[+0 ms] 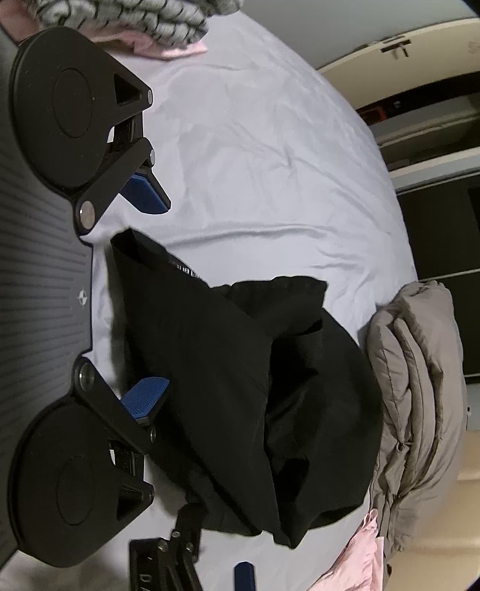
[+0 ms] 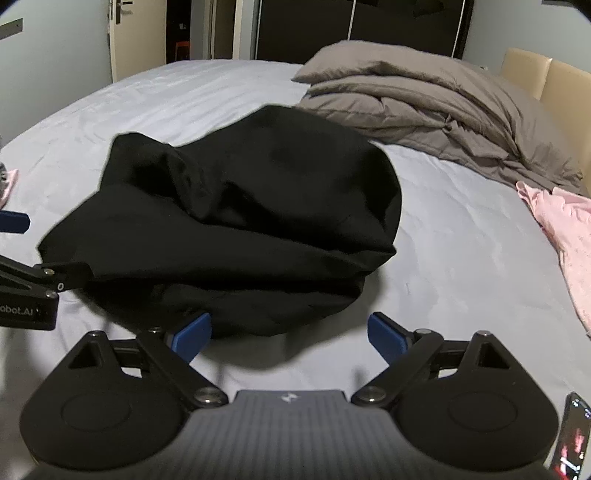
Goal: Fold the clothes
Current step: 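Lower both grippers onto the black garment and close on its edges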
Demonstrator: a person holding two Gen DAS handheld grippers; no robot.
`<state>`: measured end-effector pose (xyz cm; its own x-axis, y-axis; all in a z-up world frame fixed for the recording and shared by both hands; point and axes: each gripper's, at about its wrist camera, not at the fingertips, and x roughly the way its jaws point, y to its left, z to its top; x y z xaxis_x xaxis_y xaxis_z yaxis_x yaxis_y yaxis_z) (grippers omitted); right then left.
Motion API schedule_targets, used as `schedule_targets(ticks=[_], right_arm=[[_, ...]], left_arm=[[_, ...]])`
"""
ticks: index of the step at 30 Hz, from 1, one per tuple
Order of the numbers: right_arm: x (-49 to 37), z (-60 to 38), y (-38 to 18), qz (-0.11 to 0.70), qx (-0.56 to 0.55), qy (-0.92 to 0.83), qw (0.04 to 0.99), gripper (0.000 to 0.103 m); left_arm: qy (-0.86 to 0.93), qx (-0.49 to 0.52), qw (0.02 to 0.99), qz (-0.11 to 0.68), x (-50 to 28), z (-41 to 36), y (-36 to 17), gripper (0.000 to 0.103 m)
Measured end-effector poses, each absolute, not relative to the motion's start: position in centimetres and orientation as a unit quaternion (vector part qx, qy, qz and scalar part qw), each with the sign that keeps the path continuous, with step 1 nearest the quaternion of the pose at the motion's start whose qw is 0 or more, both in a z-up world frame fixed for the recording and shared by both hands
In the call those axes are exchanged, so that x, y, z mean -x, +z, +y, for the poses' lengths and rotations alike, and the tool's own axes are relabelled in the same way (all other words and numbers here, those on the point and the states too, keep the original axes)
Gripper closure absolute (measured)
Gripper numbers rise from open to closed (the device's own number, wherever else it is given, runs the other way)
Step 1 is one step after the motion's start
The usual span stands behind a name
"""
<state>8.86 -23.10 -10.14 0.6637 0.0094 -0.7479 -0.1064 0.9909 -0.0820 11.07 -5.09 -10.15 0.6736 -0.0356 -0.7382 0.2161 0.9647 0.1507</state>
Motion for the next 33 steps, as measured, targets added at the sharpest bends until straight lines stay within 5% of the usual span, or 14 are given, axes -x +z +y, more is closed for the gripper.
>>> schedule_targets(ticks=[10, 15, 19, 27, 33], right_arm=[[-10.9, -22.4, -11.8, 0.424, 0.050, 0.038, 0.904, 0.015], [-11.4, -21.9, -11.2, 0.423, 0.039, 0.069, 0.902, 0.052], [-11.3, -21.9, -10.5, 0.421, 0.027, 0.075, 0.903, 0.071], [-10.4, -21.9, -8.8, 0.425, 0.004, 0.096, 0.900, 0.079], [-8.0, -21.1, -7.8, 0.434, -0.002, 0.134, 0.891, 0.083]], left_arm=[[-0.061, -0.081, 0.908, 0.407, -12.9, -5.7, -11.7, 0.011], [-0.085, -0.058, 0.903, 0.418, -13.5, -5.8, -11.3, 0.054], [-0.098, -0.033, 0.898, 0.428, -13.5, -5.4, -10.7, 0.072], [-0.119, -0.035, 0.901, 0.417, -12.0, -4.5, -8.3, 0.096], [-0.146, -0.082, 0.891, 0.422, -8.5, -4.5, -7.1, 0.098]])
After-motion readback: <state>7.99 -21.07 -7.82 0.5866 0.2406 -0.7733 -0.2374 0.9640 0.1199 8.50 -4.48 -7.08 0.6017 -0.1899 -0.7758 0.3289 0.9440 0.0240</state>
